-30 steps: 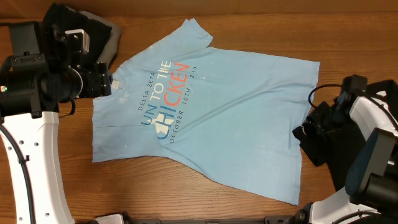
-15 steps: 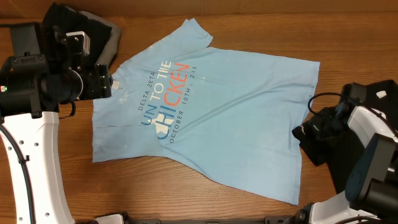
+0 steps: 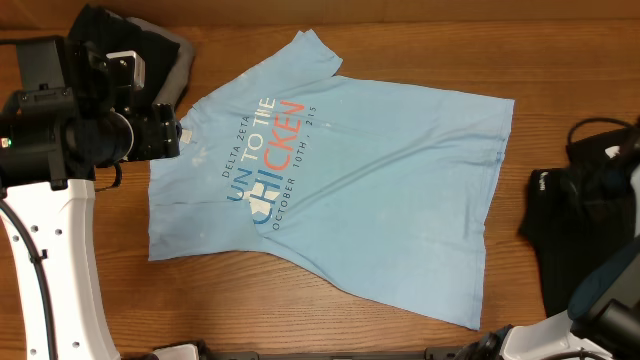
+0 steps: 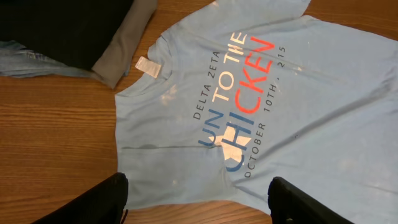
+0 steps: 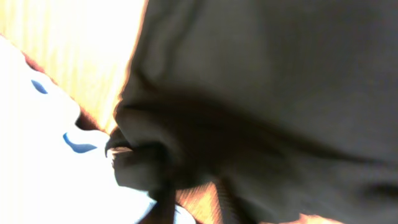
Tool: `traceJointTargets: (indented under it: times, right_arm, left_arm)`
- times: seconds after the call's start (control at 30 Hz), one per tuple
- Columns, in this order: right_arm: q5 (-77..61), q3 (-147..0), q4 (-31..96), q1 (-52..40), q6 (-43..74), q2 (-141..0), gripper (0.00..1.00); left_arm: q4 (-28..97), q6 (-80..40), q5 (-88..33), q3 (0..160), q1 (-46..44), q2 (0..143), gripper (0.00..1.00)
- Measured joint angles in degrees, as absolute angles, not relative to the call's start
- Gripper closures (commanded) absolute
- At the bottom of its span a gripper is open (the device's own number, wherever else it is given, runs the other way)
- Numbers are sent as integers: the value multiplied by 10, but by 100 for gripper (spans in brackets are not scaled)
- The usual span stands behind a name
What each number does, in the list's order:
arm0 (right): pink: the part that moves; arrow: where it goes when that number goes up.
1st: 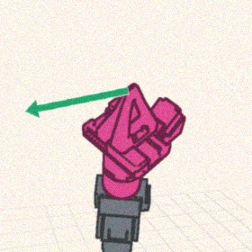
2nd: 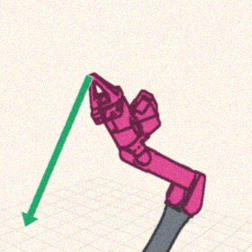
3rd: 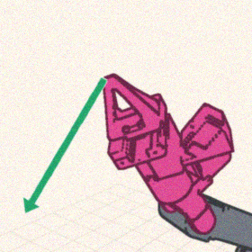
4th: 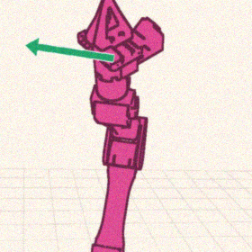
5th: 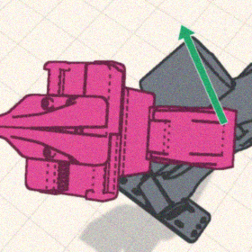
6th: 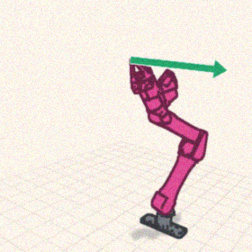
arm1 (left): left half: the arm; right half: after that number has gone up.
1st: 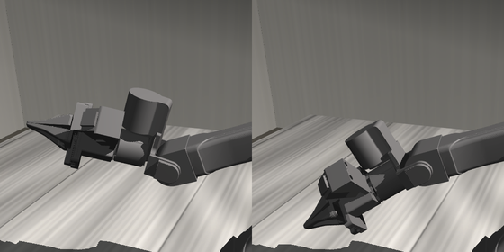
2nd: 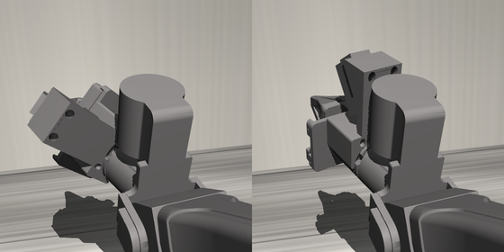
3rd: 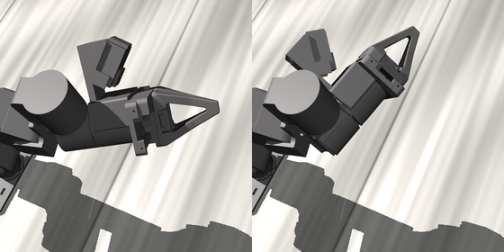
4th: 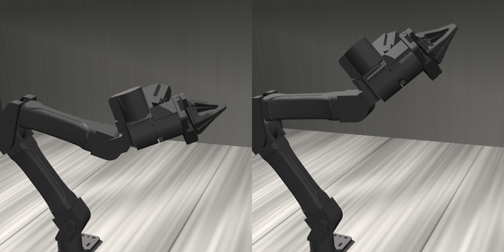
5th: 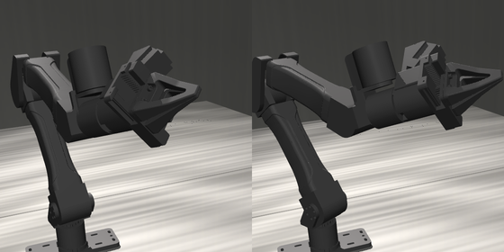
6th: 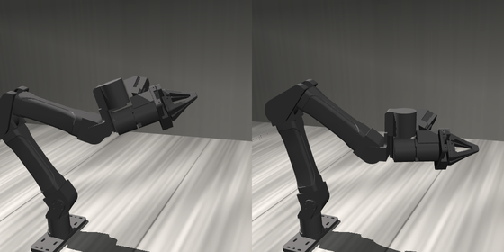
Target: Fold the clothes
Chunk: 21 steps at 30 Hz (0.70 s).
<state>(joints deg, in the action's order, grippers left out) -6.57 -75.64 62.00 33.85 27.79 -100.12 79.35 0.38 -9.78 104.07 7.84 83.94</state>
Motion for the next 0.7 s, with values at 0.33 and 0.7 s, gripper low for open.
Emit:
traceJointTargets:
  times: [0.33, 0.7]
  right_arm:
    - [-145, -756, 656, 412, 239, -1001, 37]
    - [-264, -756, 707, 362, 165, -888, 33]
  left_arm:
    - [820, 6, -63, 1040, 78, 839, 16]
    - [779, -70, 10, 866, 99, 836, 13]
